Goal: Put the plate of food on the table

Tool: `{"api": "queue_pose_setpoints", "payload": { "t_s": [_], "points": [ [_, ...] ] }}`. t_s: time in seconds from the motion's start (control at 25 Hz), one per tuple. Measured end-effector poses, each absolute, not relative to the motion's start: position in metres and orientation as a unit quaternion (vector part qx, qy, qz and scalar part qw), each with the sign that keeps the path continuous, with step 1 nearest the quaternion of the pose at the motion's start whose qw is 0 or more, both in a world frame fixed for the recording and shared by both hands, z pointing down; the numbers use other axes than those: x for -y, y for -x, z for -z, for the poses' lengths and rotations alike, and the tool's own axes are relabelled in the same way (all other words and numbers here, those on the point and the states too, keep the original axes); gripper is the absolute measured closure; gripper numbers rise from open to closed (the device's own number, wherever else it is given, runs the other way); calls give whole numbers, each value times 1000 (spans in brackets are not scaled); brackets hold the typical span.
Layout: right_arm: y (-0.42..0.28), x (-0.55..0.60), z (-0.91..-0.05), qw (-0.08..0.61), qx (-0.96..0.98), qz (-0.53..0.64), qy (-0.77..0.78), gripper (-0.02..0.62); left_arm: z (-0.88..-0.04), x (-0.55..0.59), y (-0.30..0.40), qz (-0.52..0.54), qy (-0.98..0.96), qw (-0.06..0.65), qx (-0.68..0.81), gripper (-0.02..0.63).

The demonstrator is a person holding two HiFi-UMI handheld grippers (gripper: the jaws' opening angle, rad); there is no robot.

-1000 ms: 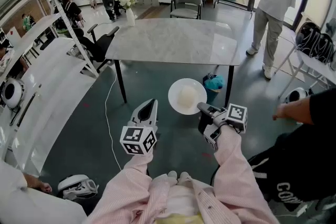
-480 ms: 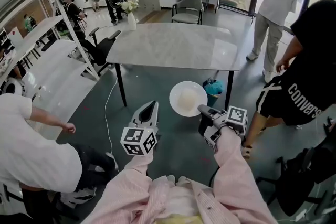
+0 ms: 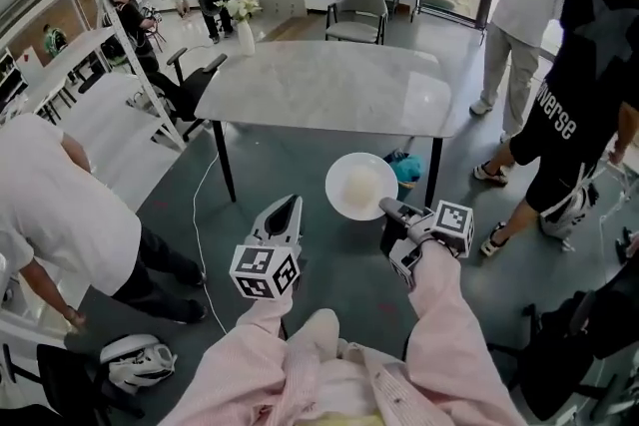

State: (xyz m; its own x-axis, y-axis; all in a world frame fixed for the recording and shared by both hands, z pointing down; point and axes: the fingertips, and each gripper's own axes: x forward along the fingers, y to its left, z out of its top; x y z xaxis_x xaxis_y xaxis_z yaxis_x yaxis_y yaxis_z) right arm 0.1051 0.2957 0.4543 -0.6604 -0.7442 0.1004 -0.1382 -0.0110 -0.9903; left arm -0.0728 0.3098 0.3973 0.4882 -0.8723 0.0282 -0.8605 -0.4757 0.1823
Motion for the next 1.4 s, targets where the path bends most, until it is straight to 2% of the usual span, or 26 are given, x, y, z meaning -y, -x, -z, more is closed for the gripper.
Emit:
{"api": "queue_pose_setpoints", "payload": {
  "t_s": [0.32,0.76,1.4],
  "points": [
    [-118,-246,-469,249,-647,641,329,580,-404,-245,53,30,-864,90,495,614],
    [-140,-107,-473,267,-640,635,340,580,-403,-88,28,21,-878,100,468,614],
    [-133,56,-482,274,-637,636,338,580,-417,69,37,15,-875,122,468,614]
  ]
}}
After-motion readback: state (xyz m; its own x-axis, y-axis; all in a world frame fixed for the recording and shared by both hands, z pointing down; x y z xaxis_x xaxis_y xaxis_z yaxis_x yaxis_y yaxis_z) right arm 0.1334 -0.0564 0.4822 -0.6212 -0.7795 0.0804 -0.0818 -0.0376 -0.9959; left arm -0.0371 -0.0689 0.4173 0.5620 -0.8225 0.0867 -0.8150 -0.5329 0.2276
